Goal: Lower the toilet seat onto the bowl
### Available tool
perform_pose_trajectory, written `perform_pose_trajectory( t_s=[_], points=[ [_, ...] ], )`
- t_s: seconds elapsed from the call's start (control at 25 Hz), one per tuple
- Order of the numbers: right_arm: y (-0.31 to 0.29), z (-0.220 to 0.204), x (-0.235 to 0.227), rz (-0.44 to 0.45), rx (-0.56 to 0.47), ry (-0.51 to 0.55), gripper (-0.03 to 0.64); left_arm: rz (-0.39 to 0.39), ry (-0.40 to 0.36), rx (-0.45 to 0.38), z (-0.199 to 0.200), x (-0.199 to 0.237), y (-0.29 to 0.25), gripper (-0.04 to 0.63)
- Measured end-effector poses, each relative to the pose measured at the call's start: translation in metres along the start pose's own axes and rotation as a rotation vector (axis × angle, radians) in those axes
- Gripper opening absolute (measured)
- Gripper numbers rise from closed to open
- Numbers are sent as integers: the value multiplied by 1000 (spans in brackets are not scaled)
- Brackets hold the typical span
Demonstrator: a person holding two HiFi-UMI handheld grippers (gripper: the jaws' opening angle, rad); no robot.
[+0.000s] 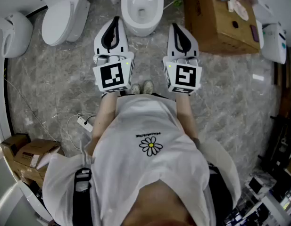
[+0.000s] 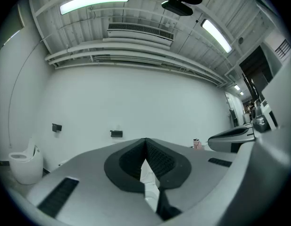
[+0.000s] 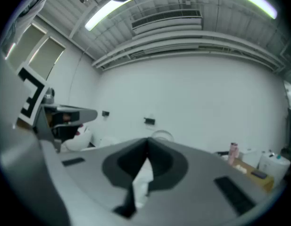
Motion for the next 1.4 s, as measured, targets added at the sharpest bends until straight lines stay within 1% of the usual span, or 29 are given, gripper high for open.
perform_pose_trajectory(
  t_s=[0.36, 0.72, 0.96, 1.16, 1.24, 1.4],
  points=[
    [0, 2, 3, 14, -15, -2, 31, 4, 22, 10, -3, 1, -1, 20],
    [2, 3, -1, 10, -20, -20, 31, 8, 23, 19, -4, -1, -1, 20],
    [3, 3, 0, 48, -27, -17, 31, 10, 26, 31, -7, -5, 0, 20],
    [3, 3, 3, 106, -49, 13, 31, 19, 28, 42, -13, -10, 0, 20],
    [2, 1, 2, 115, -49, 28, 30, 23, 24, 40, -14, -12, -1, 20],
    [-1, -6, -7, 108, -43, 24, 31, 35, 18, 23, -15, -19, -7, 20]
  ],
)
Point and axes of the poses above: the fingertips, and each gripper's own axes: y backward along the fingers, x to its left, z out of its top, the point moved 2 cm from there along y, backward along the fingers, and after that the axes turned 9 degrees about -x, right-handed, at the moved point
